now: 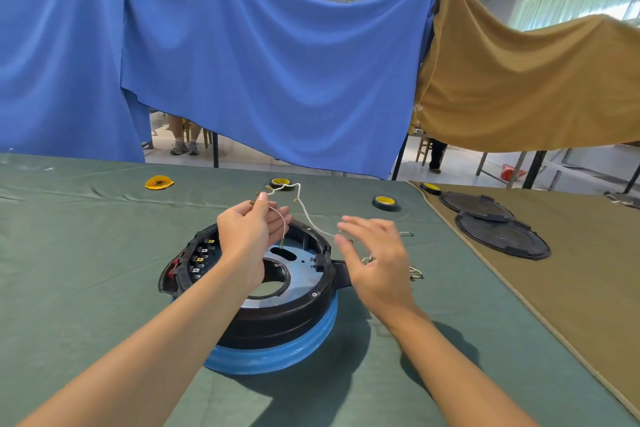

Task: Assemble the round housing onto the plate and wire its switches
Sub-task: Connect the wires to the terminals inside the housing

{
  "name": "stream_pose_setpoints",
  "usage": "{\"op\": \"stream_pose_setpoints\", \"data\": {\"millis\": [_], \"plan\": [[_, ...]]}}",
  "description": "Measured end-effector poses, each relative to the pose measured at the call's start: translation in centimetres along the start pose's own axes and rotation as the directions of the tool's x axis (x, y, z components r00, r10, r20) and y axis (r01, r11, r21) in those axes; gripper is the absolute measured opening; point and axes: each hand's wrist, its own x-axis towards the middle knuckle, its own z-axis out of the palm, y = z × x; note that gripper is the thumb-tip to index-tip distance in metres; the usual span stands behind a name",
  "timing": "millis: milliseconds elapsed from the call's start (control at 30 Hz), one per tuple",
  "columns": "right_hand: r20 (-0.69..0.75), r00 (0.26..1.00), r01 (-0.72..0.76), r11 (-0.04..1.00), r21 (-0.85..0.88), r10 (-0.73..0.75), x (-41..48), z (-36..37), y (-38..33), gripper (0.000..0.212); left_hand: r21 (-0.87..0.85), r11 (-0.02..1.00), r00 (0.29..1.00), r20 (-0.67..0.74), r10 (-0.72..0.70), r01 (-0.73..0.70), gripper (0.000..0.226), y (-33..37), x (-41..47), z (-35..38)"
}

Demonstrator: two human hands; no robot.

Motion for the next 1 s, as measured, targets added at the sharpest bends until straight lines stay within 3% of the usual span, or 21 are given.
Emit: {"op": "stream_pose_setpoints", "data": {"millis": [67, 100, 167, 200, 233, 267, 400, 567, 1000], "plan": [[-0.018, 0.956, -0.288, 0.948, 0.138, 0.293, 0.9, 0.0, -0.6, 0.018, -0.039, 0.999, 0.999, -0.029, 0.021, -0.022, 0.025, 0.1, 0.1, -0.3], [-0.001, 0.891, -0.439, 0.861, 0.257, 0.454, 1.4, -0.1, -0.9, 0.016, -0.065, 0.998, 0.999, -0.043, 0.022, -0.025, 0.025, 0.2, 0.2, -0.5], [0.185, 0.712, -0.655, 0.545, 0.523, 0.678, 2.5, -0.4, -1.1, 0.013, -0.107, 0.994, 0.998, -0.067, 0.013, -0.021, 0.025, 0.3, 0.4, -0.7], [0.316, 0.634, -0.715, 0.379, 0.588, 0.706, 2.9, -0.6, -1.3, 0.015, -0.112, 0.993, 0.997, -0.080, 0.012, -0.021, 0.025, 0.3, 0.5, -0.8], [0.417, 0.581, -0.758, 0.278, 0.590, 0.699, 3.1, -0.8, -1.4, 0.018, -0.111, 0.994, 0.996, -0.093, 0.013, -0.023, 0.025, 0.3, 0.5, -0.8], [0.482, 0.551, -0.793, 0.247, 0.557, 0.682, 3.1, -0.9, -1.6, 0.021, -0.109, 0.994, 0.994, -0.105, 0.015, -0.027, 0.025, 0.2, 0.6, -0.9], [0.607, 0.533, -0.837, 0.265, 0.478, 0.590, 2.9, -0.9, -2.1, 0.018, -0.090, 0.995, 0.991, -0.132, 0.020, -0.032, 0.025, 0.1, 0.7, -1.1], [0.547, 0.610, -0.784, 0.337, 0.521, 0.573, 2.9, -0.3, -2.9, 0.010, -0.087, 0.996, 0.991, -0.137, 0.013, -0.025, 0.025, -0.2, 0.7, -1.4], [0.552, 0.600, -0.762, 0.205, 0.614, 0.579, 3.1, 0.0, -3.4, 0.014, -0.114, 0.993, 0.990, -0.142, -0.024, 0.008, 0.025, -0.4, 0.9, -2.2]]}}
